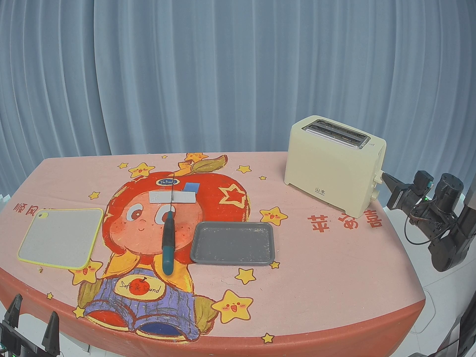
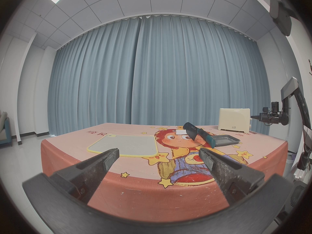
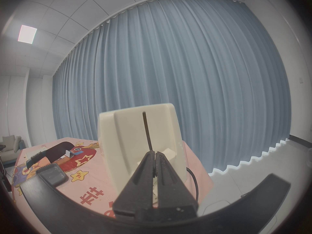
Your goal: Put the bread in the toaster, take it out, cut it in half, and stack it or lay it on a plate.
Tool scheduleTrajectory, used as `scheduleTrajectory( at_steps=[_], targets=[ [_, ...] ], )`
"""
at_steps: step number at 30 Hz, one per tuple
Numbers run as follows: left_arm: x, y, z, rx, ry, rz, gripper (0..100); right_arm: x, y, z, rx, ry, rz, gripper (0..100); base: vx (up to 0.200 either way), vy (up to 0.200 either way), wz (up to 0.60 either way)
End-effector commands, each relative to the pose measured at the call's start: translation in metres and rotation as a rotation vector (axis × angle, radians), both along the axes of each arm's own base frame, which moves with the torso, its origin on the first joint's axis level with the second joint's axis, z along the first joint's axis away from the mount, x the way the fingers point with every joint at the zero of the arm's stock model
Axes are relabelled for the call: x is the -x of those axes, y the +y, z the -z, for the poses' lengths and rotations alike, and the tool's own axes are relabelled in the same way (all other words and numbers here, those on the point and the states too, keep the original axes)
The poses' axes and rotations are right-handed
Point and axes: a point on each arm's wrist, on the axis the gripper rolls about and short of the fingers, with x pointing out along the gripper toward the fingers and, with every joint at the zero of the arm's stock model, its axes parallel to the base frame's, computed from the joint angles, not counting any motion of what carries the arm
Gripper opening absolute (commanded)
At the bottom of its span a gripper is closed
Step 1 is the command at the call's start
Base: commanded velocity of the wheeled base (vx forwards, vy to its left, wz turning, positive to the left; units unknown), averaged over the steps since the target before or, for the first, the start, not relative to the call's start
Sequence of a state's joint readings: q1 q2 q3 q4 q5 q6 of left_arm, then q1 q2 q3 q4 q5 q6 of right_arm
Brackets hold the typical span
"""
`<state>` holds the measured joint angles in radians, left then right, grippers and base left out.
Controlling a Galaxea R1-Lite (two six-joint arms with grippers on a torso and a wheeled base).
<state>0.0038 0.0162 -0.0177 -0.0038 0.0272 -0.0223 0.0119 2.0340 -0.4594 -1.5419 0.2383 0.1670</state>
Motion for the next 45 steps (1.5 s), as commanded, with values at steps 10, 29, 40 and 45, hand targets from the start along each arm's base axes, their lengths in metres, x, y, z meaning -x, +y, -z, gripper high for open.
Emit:
scheduleTrajectory(
  at_steps=[10, 29, 40, 45],
  targets=[
    [-0.001, 0.0, 0.005, 0.001, 0.016, -0.001, 100, 0.005, 0.001, -0.013, -0.001, -0.056, -0.006, 0, 0.0, 0.0, 0.0],
    [-0.001, 0.0, 0.005, 0.001, 0.016, -0.001, 100, 0.054, 0.001, -0.039, -0.013, -0.088, -0.008, 0, 0.0, 0.0, 0.0],
    [-0.001, 0.0, 0.005, 0.001, 0.016, -0.001, 100, 0.082, 0.001, -0.022, -0.003, 0.013, -0.012, 0, 0.0, 0.0, 0.0],
    [-0.001, 0.0, 0.005, 0.001, 0.016, -0.001, 100, 0.082, 0.004, -0.032, -0.004, -0.033, -0.026, 0, 0.0, 0.0, 0.0]
  ],
)
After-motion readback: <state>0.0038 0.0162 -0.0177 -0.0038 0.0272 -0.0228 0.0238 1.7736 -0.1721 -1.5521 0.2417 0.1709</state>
